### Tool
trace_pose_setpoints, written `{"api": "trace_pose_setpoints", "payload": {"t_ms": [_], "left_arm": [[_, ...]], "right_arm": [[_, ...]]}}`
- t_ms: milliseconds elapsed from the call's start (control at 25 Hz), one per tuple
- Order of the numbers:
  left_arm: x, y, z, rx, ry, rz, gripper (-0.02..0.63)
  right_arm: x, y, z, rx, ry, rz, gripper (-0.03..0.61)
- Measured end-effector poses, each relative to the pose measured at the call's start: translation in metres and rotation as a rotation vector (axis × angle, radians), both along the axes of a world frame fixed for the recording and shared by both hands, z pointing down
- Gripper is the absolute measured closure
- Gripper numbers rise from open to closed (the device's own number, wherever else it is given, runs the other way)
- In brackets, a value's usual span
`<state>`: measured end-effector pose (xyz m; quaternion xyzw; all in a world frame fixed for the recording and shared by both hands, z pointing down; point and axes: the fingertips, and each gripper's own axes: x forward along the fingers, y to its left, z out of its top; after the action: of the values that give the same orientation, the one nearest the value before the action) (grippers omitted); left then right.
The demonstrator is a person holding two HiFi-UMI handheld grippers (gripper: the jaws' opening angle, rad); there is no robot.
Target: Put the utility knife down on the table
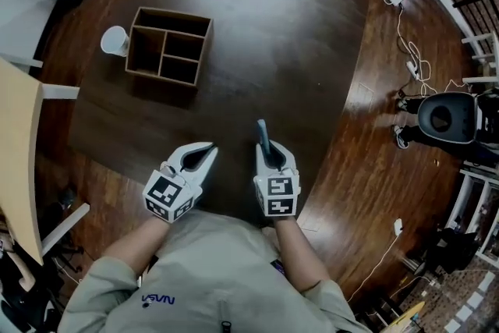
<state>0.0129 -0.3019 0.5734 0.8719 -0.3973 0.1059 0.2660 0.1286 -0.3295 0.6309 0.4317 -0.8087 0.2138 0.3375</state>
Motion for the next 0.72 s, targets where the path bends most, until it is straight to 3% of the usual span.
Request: {"api": "trace_pose_setpoints", "payload": {"t_ms": [320,720], "left_arm": [[0.011,-0.007,0.020,-0.053,-0.017,0.040,0.614],[0.015,-0.005,0.025,-0.063,-0.004,0.049,0.614]], "right_arm": [[0.002,0.005,0.015,-0.028,0.147,-0.052,0.508],[0.007,0.007,0.019,-0.067,0.112,-0.036,0.476]]}}
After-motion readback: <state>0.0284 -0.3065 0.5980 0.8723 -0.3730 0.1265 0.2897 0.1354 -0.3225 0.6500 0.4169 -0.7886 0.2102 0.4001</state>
